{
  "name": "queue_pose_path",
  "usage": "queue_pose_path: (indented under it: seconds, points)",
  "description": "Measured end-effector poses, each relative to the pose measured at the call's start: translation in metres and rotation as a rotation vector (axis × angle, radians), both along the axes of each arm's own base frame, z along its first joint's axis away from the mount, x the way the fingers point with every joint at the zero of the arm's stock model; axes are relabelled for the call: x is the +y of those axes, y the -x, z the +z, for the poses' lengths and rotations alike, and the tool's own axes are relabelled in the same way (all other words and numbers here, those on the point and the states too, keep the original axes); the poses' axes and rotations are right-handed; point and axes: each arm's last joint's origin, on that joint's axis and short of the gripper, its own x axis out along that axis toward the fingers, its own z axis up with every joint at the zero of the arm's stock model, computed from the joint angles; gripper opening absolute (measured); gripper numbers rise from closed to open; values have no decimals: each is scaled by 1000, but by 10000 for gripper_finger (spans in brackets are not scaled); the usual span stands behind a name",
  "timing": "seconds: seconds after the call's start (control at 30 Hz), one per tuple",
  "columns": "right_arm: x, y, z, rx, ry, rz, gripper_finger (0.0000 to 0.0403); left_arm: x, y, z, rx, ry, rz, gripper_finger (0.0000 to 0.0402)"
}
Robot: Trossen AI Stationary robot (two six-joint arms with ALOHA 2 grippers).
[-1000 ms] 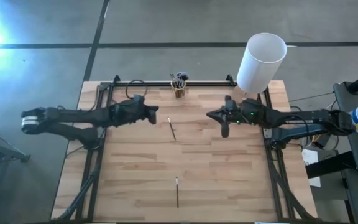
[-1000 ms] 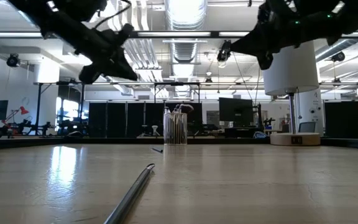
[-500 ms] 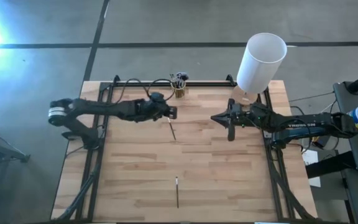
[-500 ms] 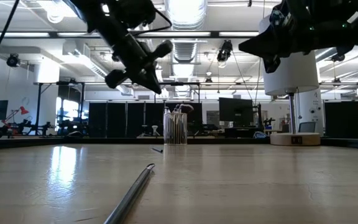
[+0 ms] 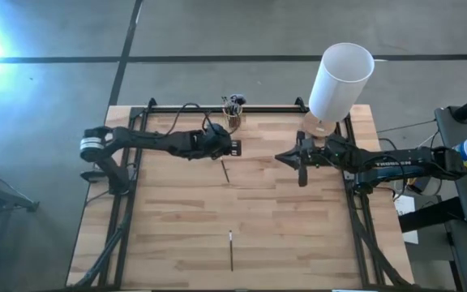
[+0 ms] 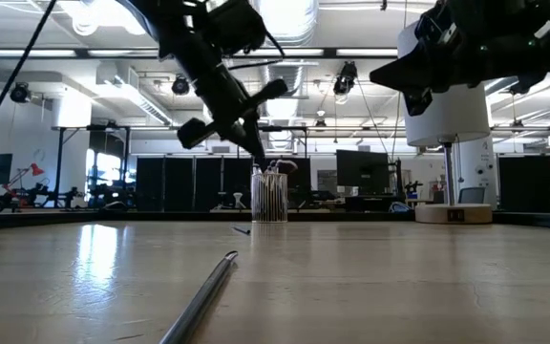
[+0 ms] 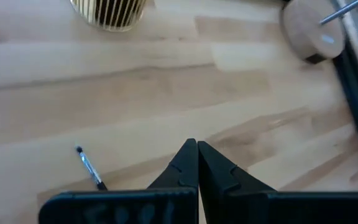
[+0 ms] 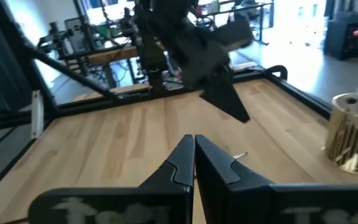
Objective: Put items in baskets/containers
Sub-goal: Put the black eyeshadow brush into the yellow pen holder
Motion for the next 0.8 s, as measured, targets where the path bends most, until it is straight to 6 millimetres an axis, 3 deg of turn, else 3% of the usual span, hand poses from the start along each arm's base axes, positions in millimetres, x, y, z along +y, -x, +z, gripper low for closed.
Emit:
queue_pose_path:
  seconds: [0.33,0.57,0.8]
  points:
    - [1,0,-4,43,-15,9,8,-17,-12,-43,115,115,53,9]
    - [1,1,-5,45,-55,-4,8,-16,-1,-51,214,116,169,67]
    - [1,0,-5,45,-65,-6,8,3,3,-61,250,99,256,118]
